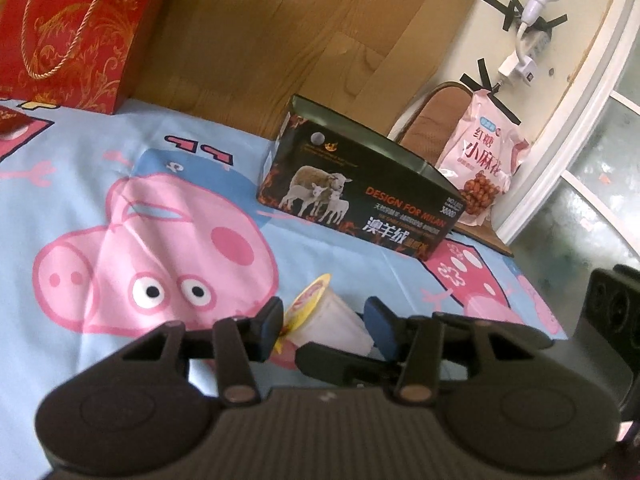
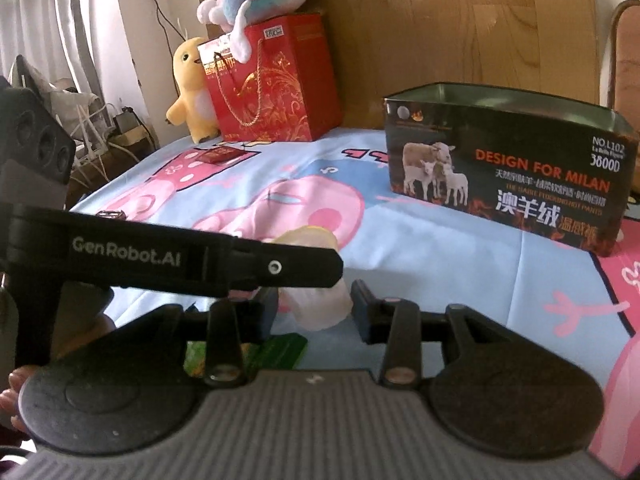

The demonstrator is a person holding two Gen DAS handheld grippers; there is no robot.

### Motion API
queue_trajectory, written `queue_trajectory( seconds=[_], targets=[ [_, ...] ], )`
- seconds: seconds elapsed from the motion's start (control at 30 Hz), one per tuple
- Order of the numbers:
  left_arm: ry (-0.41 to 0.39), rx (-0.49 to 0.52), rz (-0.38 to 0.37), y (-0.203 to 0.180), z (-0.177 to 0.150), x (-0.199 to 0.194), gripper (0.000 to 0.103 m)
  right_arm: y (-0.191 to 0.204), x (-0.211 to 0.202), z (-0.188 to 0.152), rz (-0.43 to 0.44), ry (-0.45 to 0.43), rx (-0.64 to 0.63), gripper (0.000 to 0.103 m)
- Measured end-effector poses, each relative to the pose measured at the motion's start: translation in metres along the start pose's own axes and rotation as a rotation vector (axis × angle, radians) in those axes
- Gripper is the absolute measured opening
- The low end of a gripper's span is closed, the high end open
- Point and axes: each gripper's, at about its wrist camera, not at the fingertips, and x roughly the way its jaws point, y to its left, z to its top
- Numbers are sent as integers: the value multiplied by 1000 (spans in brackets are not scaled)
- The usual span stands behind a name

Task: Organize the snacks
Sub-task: 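Close the left tool on the cup-shaped snack while the right tool steadies it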

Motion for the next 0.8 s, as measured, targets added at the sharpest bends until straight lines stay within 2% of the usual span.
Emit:
queue_trajectory(
  seconds=[0.3,0.8],
  targets=[
    [-8,3,3,-1,-1,-1,45,8,2,-1,-33,-2,-54,42],
    [-7,4,3,-1,-1,-1,45,6,2,-1,-24,-5,-44,42]
  ],
)
